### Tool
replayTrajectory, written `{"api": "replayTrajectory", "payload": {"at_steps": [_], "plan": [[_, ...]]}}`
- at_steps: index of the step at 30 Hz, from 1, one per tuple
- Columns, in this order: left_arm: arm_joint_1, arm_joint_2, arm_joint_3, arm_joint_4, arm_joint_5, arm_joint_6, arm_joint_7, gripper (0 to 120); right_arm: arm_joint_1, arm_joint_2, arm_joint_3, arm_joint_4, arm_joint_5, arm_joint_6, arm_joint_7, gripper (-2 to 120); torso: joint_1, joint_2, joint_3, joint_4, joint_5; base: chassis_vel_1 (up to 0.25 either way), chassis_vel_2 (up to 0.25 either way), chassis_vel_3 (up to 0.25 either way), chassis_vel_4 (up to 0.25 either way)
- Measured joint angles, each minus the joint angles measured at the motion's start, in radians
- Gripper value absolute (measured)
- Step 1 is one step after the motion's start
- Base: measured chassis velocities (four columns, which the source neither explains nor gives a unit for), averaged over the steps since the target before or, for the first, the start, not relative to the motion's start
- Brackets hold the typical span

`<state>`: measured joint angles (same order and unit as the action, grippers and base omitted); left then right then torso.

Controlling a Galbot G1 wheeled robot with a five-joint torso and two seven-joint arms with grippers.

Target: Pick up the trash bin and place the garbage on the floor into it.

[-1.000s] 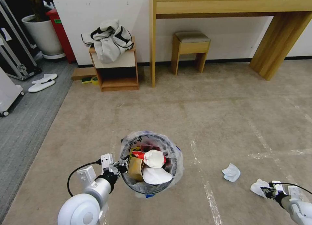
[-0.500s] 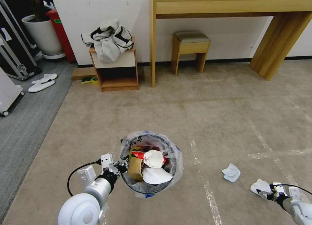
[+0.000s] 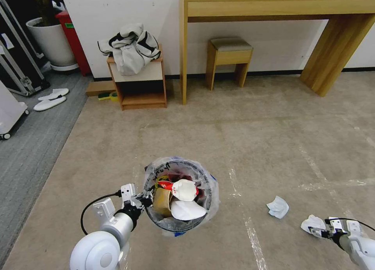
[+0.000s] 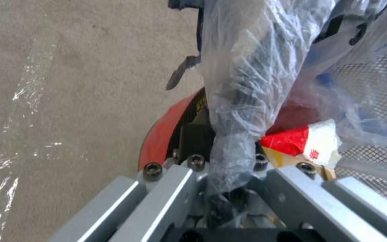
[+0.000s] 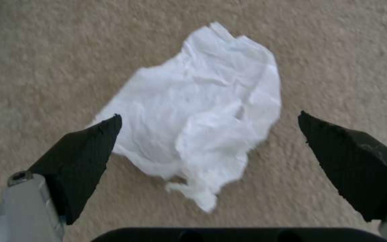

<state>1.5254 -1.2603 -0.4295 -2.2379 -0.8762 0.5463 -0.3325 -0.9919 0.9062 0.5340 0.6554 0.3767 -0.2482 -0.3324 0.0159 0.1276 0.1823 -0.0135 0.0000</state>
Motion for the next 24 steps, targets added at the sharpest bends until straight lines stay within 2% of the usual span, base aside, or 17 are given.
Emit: {"api": "replayTrajectory", "payload": {"at_steps": [24], "plan": [[-0.013, -0.004, 0.001, 0.025, -0.004, -0.002, 0.003, 1, 0.057, 0.046, -0.023, -0.103, -0.047, 0.029, 0.042, 100, 0.0, 0.0, 0.0, 0.0002, -0.0009, 0.0, 0.0, 0.0, 0.0]]}}
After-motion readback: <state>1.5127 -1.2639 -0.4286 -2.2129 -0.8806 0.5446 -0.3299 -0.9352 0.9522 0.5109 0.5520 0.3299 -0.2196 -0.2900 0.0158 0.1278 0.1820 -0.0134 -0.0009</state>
